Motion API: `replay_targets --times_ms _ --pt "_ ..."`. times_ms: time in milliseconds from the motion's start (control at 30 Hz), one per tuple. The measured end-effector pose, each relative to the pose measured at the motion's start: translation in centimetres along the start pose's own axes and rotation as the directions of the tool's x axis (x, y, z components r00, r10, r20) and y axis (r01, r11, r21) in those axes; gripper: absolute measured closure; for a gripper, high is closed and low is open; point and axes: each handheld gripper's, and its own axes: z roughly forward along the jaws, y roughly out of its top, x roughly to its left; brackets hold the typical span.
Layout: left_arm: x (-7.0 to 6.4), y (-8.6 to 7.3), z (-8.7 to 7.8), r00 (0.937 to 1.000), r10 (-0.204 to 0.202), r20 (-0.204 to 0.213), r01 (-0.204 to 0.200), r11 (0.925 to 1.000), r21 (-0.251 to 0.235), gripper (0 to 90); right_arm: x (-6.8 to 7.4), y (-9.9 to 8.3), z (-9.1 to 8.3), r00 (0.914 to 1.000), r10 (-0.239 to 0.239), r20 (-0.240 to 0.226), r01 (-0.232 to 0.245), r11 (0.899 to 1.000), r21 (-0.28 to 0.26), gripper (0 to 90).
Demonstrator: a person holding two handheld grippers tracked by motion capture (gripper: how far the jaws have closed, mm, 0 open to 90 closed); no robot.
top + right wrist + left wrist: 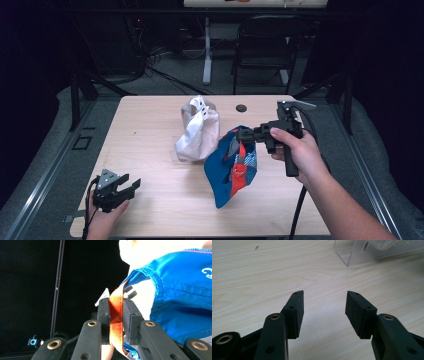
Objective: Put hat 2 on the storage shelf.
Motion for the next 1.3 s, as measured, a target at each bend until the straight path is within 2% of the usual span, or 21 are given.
replay_targets --times_ms 200,567,700,767,800,933,967,1033,1100,1300 --pt "-0.2 0.5 0.6 0.9996 0.011 0.025 -0.011 0.9999 -0.001 49.5 0.8 0.4 -1.0 0.9999 -0.003 0.014 0.003 0.999 -0.042 77.7" --pt "-0.5 0.8 1.1 0.9993 0.017 0.034 -0.016 0.9998 -0.007 49.5 2.4 1.6 -3.2 0.9992 -0.007 0.039 0.011 0.993 -0.120 77.7" --pt "-0.5 0.8 1.1 0.9993 0.018 0.034 -0.018 0.9998 -0.005 49.5 3.0 2.6 -4.2 0.9987 -0.004 0.051 0.012 0.986 -0.166 77.7" --pt "-0.5 0.8 1.1 0.9993 0.018 0.033 -0.018 0.9998 -0.005 49.5 3.0 2.8 -4.4 0.9986 -0.004 0.054 0.013 0.985 -0.170 77.7" --pt "-0.4 0.8 1.1 0.9993 0.019 0.033 -0.019 0.9998 -0.004 49.5 3.1 3.1 -4.6 0.9985 0.000 0.054 0.010 0.981 -0.193 77.7" --pt "-0.4 0.8 1.2 0.9993 0.018 0.034 -0.018 0.9998 -0.002 49.5 3.5 4.1 -5.2 0.9981 -0.001 0.062 0.014 0.975 -0.220 77.7" --pt "-0.4 0.8 1.2 0.9993 0.017 0.034 -0.017 0.9998 -0.002 49.5 3.7 4.6 -5.3 0.9973 0.007 0.073 0.011 0.970 -0.242 77.7" --pt "-0.4 0.8 1.2 0.9993 0.017 0.035 -0.017 0.9999 -0.002 49.5 3.7 4.8 -5.4 0.9967 0.002 0.082 0.018 0.970 -0.241 77.7" --pt "-0.4 0.8 1.1 0.9992 0.017 0.035 -0.017 0.9999 -0.001 49.5 3.5 5.9 -5.6 0.9954 0.018 0.094 0.008 0.963 -0.268 77.7" --pt "-0.2 0.8 1.1 0.9992 0.021 0.033 -0.022 0.9997 0.008 49.5 2.8 7.6 -5.3 0.9936 0.048 0.102 -0.016 0.955 -0.296 77.7"
